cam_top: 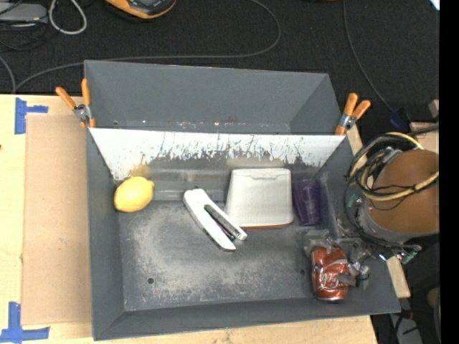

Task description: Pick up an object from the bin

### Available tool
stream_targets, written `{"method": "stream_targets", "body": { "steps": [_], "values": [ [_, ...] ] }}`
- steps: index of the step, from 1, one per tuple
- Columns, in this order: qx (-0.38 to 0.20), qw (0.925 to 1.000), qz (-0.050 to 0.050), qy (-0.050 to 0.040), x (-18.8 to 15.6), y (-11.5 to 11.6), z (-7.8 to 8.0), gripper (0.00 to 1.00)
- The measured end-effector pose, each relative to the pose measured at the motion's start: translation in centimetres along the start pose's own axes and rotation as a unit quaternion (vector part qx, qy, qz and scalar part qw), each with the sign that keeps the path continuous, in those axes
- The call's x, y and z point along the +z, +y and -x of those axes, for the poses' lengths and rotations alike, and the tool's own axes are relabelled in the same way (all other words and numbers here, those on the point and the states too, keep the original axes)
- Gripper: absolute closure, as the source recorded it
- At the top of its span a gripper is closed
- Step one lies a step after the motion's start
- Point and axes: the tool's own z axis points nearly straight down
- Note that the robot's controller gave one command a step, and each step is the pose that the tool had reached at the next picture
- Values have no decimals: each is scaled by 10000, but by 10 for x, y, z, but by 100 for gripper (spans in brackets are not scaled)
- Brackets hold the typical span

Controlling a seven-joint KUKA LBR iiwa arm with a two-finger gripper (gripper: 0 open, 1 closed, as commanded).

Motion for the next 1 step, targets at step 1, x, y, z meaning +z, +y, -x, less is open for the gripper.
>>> {"method": "stream_targets", "body": {
  "steps": [1],
  "values": [
    [1942,9809,33,104,34,0,3,0]
  ]
}}
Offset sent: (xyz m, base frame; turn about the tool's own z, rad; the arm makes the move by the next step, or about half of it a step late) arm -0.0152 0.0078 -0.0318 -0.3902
